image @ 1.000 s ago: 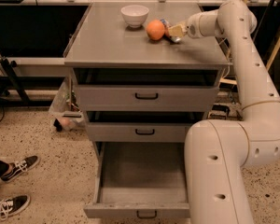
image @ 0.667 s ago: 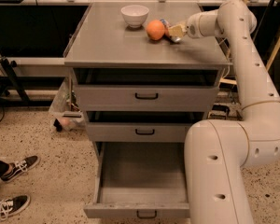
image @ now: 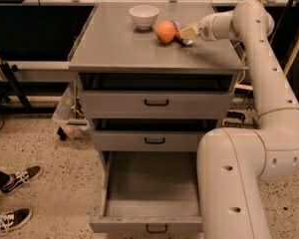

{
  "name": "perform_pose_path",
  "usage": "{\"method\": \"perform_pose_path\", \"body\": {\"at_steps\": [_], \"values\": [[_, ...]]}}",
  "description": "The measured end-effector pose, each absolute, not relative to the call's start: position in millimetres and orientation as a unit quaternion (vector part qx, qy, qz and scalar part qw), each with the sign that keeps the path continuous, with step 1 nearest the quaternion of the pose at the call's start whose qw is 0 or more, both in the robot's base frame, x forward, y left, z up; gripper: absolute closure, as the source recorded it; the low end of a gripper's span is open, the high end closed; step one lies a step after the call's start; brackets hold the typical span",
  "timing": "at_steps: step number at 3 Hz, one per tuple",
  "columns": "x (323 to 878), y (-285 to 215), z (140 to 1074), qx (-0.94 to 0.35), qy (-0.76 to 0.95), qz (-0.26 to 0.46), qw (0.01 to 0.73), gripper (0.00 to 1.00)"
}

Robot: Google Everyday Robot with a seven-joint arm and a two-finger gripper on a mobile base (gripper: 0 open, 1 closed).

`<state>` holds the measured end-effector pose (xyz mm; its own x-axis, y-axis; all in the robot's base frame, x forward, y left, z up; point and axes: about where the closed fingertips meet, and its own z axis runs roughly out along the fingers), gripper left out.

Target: Place redbull can into bottom drawer

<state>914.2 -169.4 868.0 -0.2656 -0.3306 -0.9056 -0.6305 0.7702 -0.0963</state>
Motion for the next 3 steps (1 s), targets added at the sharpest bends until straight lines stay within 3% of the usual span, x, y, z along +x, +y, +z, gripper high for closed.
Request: {"method": "perform_pose_path", "body": {"at_steps": [1, 2, 3], "values": [[914.2, -169.3, 868.0, -0.307, 0.782, 0.144, 0.522, 0.12], [914.2, -169.2, 867.9, -0.307, 0.782, 0.144, 0.522, 0.0], [923.4, -165.2, 860.0, -0.295, 0.783, 0.146, 0.528, 0.0]]}}
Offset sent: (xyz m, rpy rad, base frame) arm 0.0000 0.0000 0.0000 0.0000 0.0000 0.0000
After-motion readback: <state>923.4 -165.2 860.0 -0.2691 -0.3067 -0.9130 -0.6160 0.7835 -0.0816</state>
